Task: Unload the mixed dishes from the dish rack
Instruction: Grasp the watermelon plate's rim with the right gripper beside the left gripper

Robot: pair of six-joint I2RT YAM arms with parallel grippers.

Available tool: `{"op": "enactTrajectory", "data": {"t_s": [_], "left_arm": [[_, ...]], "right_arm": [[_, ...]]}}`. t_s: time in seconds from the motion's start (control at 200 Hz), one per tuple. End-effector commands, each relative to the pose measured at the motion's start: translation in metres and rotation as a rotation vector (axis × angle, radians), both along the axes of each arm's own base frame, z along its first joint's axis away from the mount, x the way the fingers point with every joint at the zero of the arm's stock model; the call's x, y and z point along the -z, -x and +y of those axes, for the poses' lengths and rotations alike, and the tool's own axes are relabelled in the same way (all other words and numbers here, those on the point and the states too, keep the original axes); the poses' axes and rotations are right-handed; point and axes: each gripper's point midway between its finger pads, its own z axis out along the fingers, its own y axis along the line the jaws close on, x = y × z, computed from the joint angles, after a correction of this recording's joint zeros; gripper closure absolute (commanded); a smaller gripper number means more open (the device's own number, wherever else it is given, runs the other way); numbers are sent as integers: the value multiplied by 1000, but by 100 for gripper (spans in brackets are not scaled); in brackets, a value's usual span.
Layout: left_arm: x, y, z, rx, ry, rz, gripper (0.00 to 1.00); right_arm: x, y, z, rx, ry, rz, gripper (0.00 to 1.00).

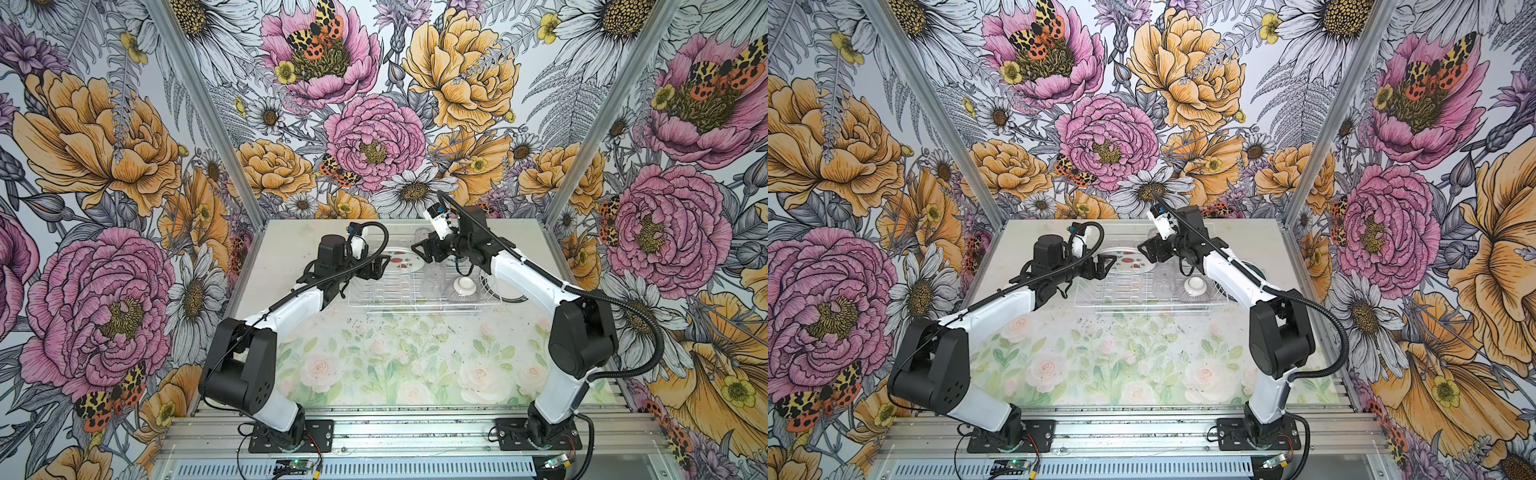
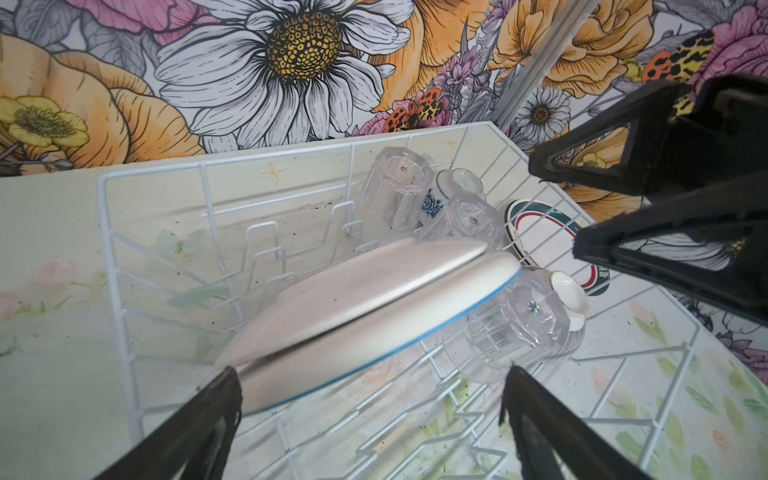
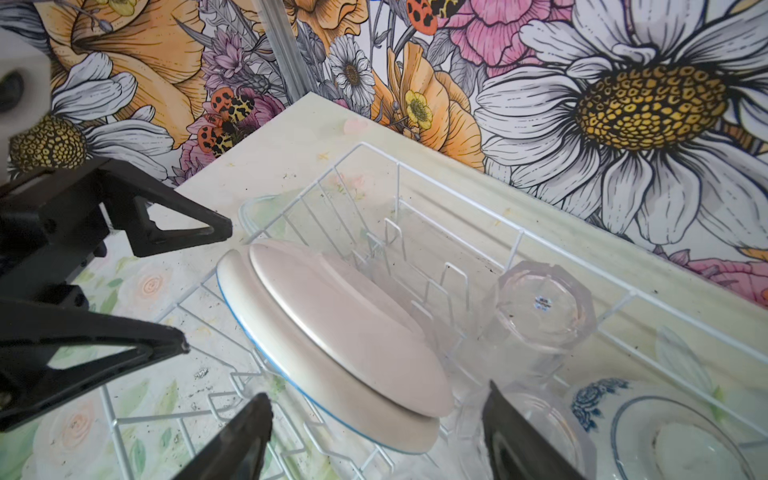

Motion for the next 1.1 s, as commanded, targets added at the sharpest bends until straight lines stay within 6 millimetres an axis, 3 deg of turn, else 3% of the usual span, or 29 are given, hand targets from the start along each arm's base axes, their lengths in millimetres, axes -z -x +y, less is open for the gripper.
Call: {"op": "enactTrajectory", "data": {"t_s": [0.0,0.2,0.636,0.881,1.096], "left_arm": [[-29,0,24,-137,99,-49,1],[-42,12,44,-211,205,-48,1],[-50,28,52,-224,262,-57,1],[-51,29,53,-233,273,-50,1],[-47,28,55,-248,262,-33,1]], "right_arm": [[-3,5,16,-100,31,-44,23],[13,11,29,-154,75,-46,31],[47,19,43,-216,173,-37,36],[53,35,51,-270,210,-62,51],[66,34,50,-268,312,-101,54]]}}
